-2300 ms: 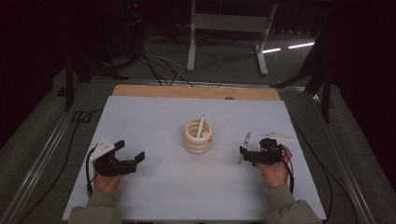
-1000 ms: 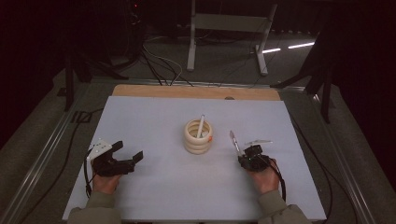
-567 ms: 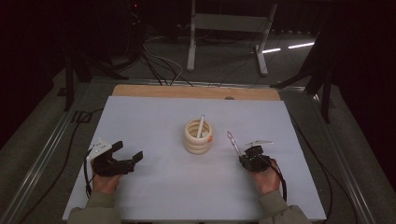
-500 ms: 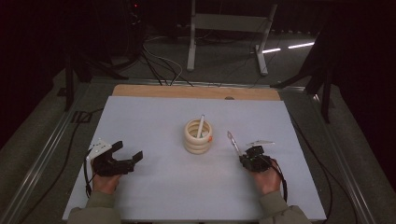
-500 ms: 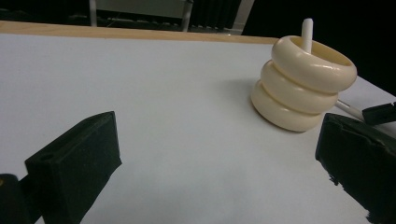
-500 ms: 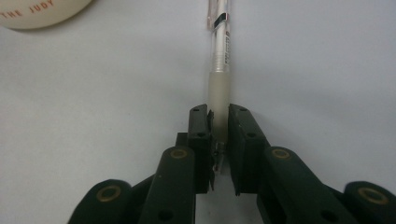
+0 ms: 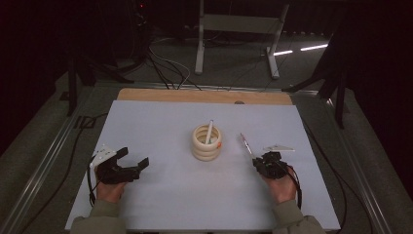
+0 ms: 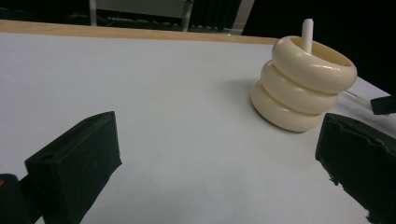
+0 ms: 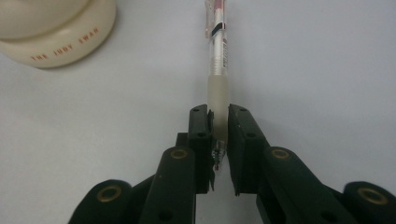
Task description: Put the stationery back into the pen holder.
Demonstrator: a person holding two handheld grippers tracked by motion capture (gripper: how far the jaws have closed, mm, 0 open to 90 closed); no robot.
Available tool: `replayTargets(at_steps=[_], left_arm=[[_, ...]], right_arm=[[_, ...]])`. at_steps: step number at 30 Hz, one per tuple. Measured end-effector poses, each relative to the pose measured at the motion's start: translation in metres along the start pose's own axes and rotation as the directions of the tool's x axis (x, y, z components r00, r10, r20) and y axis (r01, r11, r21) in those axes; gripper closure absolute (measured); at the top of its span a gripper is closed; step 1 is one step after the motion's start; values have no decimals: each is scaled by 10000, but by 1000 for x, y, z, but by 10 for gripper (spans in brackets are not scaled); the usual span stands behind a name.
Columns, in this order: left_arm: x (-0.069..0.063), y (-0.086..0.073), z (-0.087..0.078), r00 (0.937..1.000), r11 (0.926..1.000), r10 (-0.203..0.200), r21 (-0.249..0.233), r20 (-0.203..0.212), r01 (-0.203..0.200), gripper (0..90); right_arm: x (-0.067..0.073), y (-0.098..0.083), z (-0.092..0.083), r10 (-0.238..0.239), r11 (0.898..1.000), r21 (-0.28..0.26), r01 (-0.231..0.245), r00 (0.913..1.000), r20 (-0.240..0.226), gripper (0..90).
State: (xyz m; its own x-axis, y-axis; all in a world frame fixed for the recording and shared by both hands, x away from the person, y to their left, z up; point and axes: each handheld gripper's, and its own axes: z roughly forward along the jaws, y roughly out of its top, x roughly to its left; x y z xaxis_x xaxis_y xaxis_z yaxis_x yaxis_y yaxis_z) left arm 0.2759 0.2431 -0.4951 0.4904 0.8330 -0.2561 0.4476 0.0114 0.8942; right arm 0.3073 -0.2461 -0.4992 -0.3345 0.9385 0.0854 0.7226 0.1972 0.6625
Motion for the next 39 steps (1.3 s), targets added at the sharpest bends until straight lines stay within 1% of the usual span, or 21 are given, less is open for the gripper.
replayTargets(at_steps=[1, 3, 8, 11, 12, 17, 22, 32, 39], left_arm=[[0, 0, 0, 10000, 10000, -28, -22, 3, 28, 3], [0, 0, -1, 10000, 10000, -39, -40, 6, 39, 3], [0, 0, -1, 10000, 10000, -33, -42, 7, 33, 3], [0, 0, 0, 10000, 10000, -36, -35, 3, 36, 3], [0, 0, 0, 10000, 10000, -40, -41, 4, 40, 3], [0, 0, -1, 10000, 10000, -52, -49, 16, 52, 3], [1, 0, -1, 10000, 10000, -64, -53, 17, 64, 3], [1, 0, -1, 10000, 9999, -85, -66, 33, 85, 3], [1, 0, -1, 9999, 9999, -91, -74, 50, 92, 3]], right_arm=[[0, 1, -2, -6, 9999, -159, 6, 10000, -11, 815], [0, 2, -4, 36, 9996, -280, -37, 10000, -43, 815], [-1, 4, -11, 128, 9986, -509, -136, 9998, -166, 815], [-1, 5, -13, 171, 9978, -643, -182, 9997, -165, 814], [-2, 6, -15, 205, 9969, -763, -216, 9997, -154, 814], [-2, 8, -19, 258, 9953, -930, -281, 9993, -255, 814], [2, 12, -24, 132, 9934, -1131, -173, 9992, -367, 814], [8, 16, -31, -9, 9909, -1346, -59, 9987, -511, 814], [14, 21, -38, -217, 9879, -1545, 112, 9975, -666, 814]])
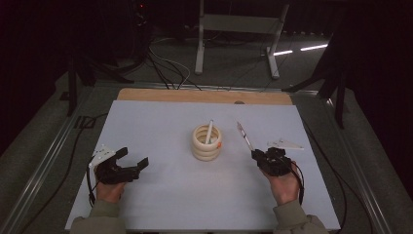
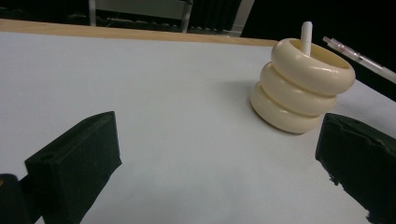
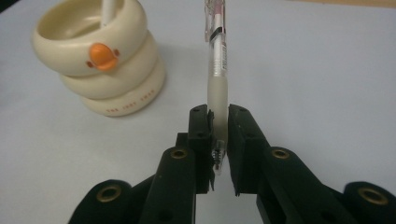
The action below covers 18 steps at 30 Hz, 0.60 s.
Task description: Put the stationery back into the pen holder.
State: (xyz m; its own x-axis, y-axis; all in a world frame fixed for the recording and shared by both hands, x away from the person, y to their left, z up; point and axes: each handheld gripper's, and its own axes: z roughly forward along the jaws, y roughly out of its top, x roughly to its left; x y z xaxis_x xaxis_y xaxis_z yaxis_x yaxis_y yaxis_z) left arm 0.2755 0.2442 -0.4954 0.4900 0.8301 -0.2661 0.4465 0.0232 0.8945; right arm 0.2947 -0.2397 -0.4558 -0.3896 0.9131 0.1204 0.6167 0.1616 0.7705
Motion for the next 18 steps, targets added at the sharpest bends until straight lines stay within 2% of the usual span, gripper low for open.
replayTargets(at_steps=[18], left_arm=[[0, -1, 1, 10000, 10000, 12, 75, 63, -12, 3]], right_arm=[[13, 10, -10, -376, 9988, -318, 363, 9984, -425, 814]])
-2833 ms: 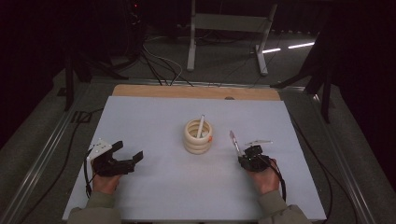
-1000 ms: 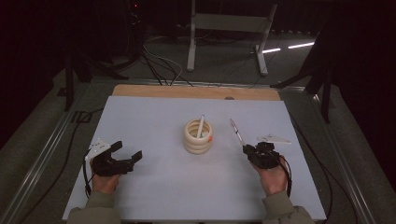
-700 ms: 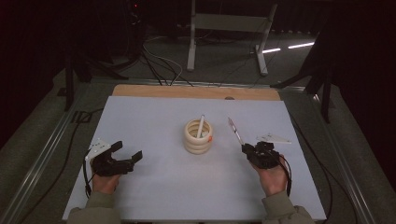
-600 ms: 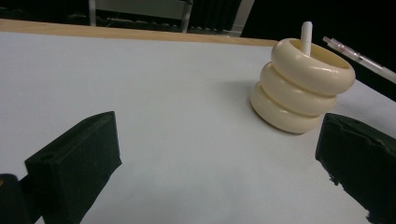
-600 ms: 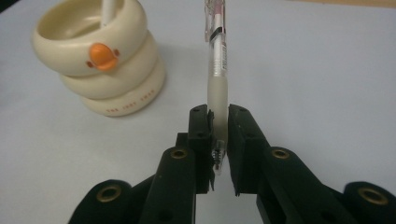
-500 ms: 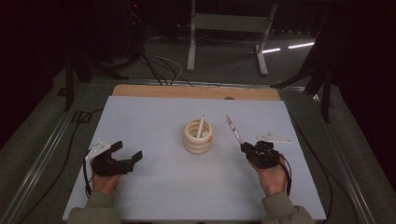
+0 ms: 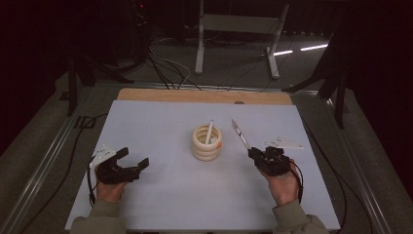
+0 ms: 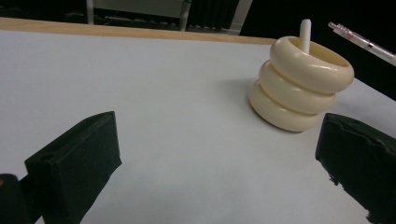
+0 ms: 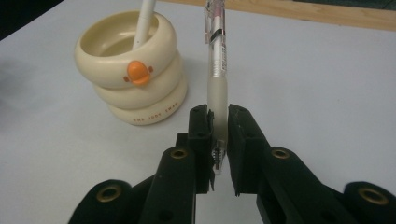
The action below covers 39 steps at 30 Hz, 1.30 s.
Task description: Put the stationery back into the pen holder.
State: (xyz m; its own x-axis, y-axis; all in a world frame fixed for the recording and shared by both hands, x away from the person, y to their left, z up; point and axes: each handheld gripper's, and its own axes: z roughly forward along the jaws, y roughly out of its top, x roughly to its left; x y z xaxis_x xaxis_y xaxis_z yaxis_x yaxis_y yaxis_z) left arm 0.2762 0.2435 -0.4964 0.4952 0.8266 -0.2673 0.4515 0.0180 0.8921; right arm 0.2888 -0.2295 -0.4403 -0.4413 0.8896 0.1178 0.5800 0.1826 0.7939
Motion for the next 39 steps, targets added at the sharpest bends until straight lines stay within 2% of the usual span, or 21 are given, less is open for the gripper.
replayTargets(at_steps=[20, 30, 39], left_arm=[[0, 0, 1, 10000, 10000, 15, 37, 13, -15, 3], [-1, -1, 2, 10000, 9999, 48, 89, 9, -48, 3], [0, -1, 2, 10000, 10000, 35, 82, 15, -36, 3]], right_arm=[[10, 10, -13, -420, 9987, -313, 409, 9985, -363, 814], [10, 18, -18, -626, 9979, -215, 614, 9961, -617, 814], [10, 27, -17, -668, 9977, 16, 675, 9908, -1176, 814]])
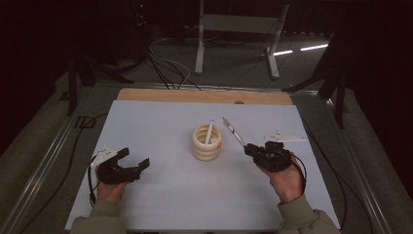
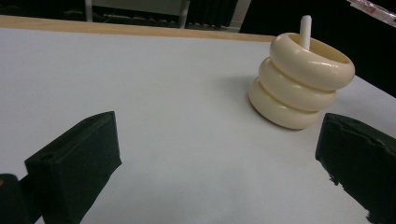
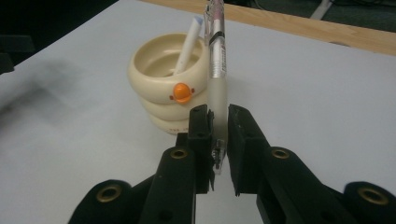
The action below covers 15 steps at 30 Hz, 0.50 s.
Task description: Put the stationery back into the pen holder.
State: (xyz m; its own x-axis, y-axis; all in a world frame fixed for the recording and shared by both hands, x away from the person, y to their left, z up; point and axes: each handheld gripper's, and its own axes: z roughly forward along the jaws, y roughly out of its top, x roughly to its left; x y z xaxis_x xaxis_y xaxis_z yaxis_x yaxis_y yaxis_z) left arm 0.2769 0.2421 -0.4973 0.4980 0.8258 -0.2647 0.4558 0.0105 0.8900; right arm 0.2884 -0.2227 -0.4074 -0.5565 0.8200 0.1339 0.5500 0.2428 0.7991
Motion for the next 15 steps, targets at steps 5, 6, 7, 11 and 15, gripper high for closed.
replayTargets(at_steps=[5, 6, 7, 11, 15], left_arm=[[0, 0, 0, 10000, 10000, 4, 4, 2, -4, 3], [0, 0, 0, 10000, 10000, 4, 2, 3, -4, 3], [0, 0, 0, 10000, 10000, 5, 1, 8, -5, 3], [0, 0, 0, 10000, 10000, 5, 6, 2, -5, 3], [0, 0, 0, 10000, 10000, 5, 6, 6, -5, 3]], right_arm=[[4, 5, 2, -270, 9996, 115, 270, 9996, -63, 814], [5, 6, 3, -334, 9993, 140, 335, 9994, -65, 814], [6, 7, 3, -381, 9991, 183, 382, 9992, -68, 814], [10, 11, 5, -589, 9979, 264, 592, 9982, -120, 814], [12, 14, 7, -744, 9966, 345, 750, 9971, -167, 814]])
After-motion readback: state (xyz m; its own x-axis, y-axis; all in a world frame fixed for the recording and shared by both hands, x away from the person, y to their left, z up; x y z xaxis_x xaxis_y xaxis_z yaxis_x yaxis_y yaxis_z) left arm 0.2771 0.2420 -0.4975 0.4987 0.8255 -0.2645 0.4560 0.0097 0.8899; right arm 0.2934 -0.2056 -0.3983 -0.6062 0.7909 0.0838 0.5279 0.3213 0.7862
